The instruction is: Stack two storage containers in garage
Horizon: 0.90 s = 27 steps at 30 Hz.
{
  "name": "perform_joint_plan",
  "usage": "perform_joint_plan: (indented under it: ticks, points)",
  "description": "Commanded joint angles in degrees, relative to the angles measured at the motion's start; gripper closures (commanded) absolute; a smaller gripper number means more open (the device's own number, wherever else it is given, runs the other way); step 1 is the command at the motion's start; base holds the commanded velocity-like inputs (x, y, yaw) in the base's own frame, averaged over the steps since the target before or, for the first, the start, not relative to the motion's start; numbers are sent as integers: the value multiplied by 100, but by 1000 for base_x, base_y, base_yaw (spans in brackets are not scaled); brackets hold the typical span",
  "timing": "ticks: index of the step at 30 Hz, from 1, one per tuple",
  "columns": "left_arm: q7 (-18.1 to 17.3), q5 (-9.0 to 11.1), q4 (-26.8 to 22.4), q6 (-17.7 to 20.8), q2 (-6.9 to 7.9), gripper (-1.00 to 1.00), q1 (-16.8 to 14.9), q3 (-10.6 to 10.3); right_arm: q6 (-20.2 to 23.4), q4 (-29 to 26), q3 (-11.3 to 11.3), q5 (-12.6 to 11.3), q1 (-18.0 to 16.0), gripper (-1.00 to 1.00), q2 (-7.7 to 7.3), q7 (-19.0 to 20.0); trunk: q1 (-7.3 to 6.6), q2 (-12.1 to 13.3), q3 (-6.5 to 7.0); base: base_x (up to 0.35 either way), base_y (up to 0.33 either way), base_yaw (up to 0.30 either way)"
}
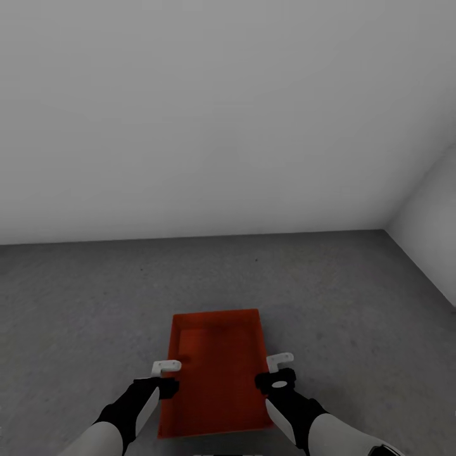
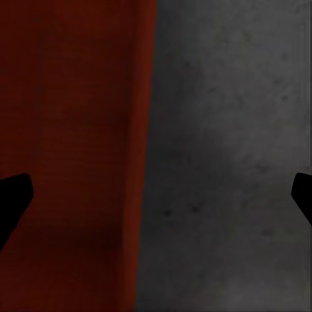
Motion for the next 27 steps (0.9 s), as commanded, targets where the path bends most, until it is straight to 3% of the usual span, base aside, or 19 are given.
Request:
perform_joint_plan:
  ticks: [1,27]
  points:
    - [21,27,-11,30,-2,-100,0,6,43,-12,48,-24,-3,-100,-3,-40,-23,40,15,0,0,0]
    - [27,102,-11,28,0,-100,1,0,42,-13,33,-24,-3,-100,6,-43,-594,1083,481,0,0,0]
